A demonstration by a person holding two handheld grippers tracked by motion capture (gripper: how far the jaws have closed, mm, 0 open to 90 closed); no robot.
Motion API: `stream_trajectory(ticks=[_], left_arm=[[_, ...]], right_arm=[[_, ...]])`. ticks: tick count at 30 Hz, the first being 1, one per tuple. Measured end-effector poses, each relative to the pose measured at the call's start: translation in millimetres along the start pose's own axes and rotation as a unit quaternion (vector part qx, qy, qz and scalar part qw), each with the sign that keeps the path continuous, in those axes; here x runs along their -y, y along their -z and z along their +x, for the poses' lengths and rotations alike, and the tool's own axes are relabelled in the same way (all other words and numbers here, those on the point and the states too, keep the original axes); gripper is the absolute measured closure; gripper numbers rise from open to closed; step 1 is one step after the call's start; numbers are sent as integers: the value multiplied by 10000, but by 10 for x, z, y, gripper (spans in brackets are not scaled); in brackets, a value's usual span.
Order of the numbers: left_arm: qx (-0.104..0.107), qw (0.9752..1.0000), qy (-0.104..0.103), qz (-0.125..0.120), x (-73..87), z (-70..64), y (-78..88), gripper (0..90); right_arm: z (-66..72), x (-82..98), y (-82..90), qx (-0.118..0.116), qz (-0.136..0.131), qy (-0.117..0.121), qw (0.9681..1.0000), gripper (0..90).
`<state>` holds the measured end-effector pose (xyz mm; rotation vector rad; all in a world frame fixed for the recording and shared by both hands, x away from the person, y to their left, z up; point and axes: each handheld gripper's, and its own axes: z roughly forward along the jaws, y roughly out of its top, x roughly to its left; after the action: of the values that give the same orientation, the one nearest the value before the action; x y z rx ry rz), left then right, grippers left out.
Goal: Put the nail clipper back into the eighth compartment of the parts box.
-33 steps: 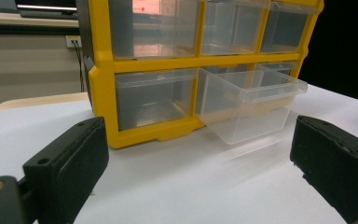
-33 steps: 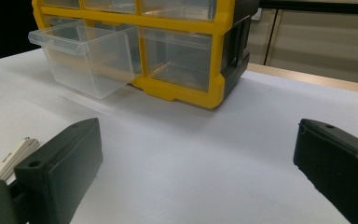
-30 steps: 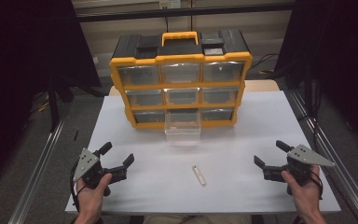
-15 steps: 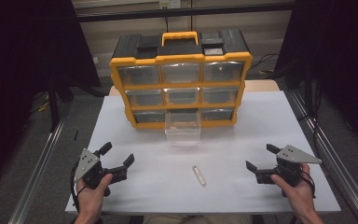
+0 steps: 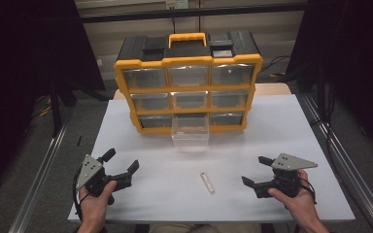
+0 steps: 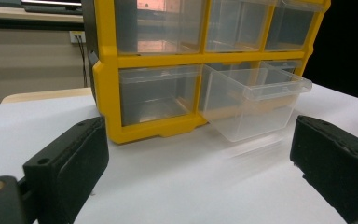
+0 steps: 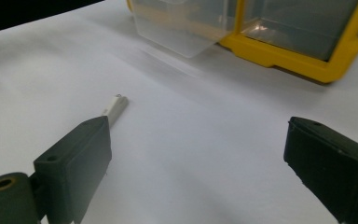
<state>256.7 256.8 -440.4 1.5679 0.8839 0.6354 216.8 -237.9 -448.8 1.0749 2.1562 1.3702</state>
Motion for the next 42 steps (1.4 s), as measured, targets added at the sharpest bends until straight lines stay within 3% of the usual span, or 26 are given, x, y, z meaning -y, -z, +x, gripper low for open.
stream_trajectory(ticks=[4,7,9,15,17,21,25,28,34,38,42], left_arm=[[19,10000,38,-26,9,-17,-15,44],[82,9998,177,-43,10,-19,-18,44],[-18,10000,4,-5,7,-18,-17,44],[-84,10000,12,36,11,-5,-9,44],[-38,10000,52,42,2,-29,-2,44],[32,10000,-71,26,-13,-50,11,44],[-1,10000,-45,44,1,-33,6,44],[-50,10000,-29,49,3,-29,1,44],[4,10000,-53,16,-7,-25,1,44],[23,10000,-68,51,0,-26,-1,44],[13,10000,-72,41,1,-35,-9,44]], right_arm=[[61,-57,-104,-229,198,-81,9995,79],[91,-90,-182,-272,308,-78,9991,76],[108,-112,-228,-345,378,-117,9986,76],[204,-208,-355,-576,360,-103,9976,78],[244,-250,-405,-641,432,-60,9970,78],[316,-323,-523,-746,616,14,9953,85],[368,-389,-643,-969,971,77,9905,84],[397,-431,-732,-948,1056,133,9898,84],[427,-516,-914,-914,1496,248,9842,94],[471,-580,-1017,-980,1831,296,9778,97],[491,-645,-1142,-1033,2286,319,9675,103]])
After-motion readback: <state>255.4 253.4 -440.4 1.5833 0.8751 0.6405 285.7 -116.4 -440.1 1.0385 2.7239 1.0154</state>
